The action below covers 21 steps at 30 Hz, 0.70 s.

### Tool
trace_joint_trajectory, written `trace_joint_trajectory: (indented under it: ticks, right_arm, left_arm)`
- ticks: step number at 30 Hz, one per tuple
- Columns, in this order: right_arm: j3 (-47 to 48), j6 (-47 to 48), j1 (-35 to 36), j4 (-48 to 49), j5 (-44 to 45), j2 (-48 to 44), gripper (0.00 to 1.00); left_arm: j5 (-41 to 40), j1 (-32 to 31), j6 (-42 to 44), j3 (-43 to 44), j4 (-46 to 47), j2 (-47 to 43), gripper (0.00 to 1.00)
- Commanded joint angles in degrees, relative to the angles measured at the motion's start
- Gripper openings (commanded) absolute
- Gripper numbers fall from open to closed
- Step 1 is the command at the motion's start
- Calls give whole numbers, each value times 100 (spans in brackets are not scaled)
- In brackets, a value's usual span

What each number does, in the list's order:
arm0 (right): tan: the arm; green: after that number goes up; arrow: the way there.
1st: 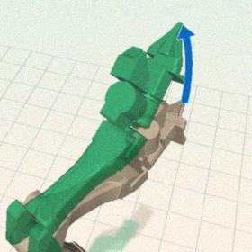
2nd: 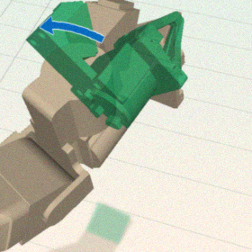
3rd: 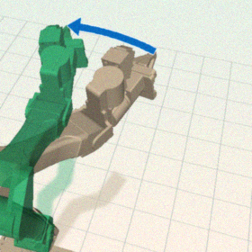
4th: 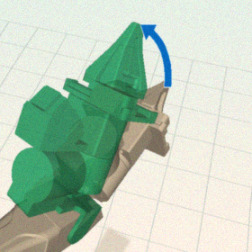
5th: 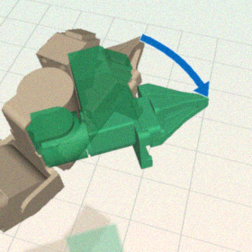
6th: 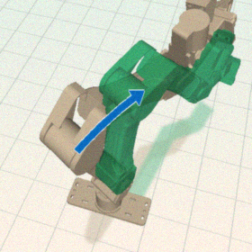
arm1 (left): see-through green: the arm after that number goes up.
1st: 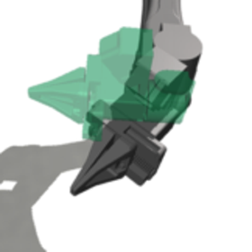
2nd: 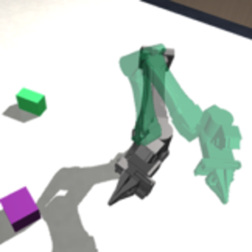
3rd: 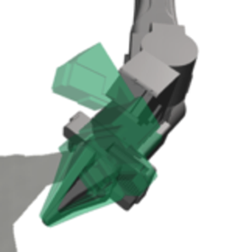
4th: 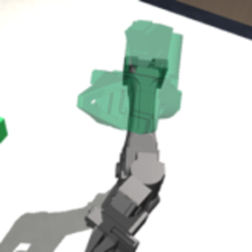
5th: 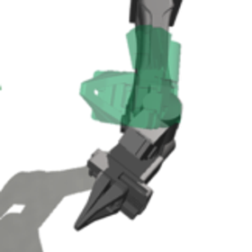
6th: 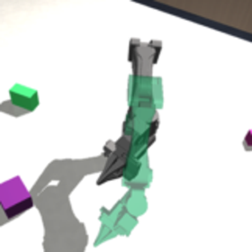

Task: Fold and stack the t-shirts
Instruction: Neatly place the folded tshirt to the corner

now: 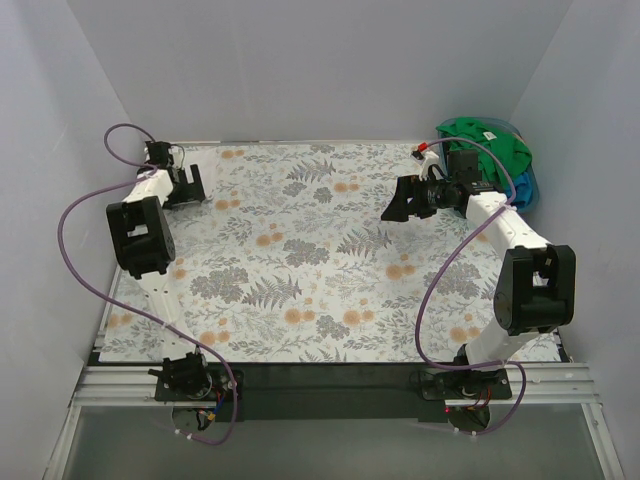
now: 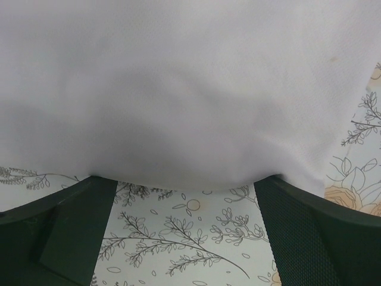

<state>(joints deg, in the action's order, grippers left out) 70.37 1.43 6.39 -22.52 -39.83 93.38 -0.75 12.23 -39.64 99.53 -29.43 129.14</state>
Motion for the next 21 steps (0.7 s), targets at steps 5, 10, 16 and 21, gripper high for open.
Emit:
trace_joint_trajectory:
  ticks: [5, 10, 16, 21]
  right_arm:
    - [-23, -3, -33, 134, -121, 57, 98]
    - [-14, -11, -24, 125, -104, 75, 98]
    - [3, -3, -24, 125, -112, 110, 98]
    - [82, -29, -33, 108, -165, 13, 98]
  left_arm:
    - [330, -1, 220, 137, -265, 761, 98]
    - [418, -10, 220, 401, -265, 981, 98]
    - [533, -10, 298, 603, -326, 1087, 98]
    - [953, -1, 448, 165, -388, 377, 98]
